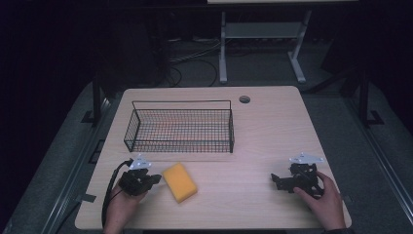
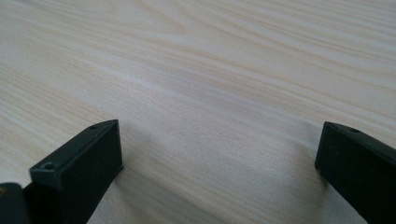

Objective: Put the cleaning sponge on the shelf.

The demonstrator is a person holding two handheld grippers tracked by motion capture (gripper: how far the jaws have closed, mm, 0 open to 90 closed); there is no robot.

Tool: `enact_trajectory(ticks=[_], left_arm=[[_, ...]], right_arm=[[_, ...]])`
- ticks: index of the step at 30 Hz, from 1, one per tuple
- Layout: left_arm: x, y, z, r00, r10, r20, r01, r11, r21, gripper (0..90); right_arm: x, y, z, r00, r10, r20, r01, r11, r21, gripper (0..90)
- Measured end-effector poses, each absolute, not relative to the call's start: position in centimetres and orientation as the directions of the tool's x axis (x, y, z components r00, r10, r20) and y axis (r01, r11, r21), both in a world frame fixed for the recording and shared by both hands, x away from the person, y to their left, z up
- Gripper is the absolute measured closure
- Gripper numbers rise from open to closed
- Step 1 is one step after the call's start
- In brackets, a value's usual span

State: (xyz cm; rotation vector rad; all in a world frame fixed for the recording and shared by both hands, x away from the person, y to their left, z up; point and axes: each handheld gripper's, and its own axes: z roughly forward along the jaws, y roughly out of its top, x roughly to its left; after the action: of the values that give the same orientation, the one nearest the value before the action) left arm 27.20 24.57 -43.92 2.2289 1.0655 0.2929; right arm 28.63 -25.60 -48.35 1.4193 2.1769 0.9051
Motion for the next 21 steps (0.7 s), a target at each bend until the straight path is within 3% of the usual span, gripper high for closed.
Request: enact_trajectory(ticks=[21], left_arm=[[29.2, 22.5, -44.0, 0.681, 0.73, -0.06, 0.595, -0.504, 0.627, 89.7]], right_arm=[[28.6, -25.6, -48.4, -0.413, 0.91, 0.027, 0.66, 0.279, 0.697, 0.0]])
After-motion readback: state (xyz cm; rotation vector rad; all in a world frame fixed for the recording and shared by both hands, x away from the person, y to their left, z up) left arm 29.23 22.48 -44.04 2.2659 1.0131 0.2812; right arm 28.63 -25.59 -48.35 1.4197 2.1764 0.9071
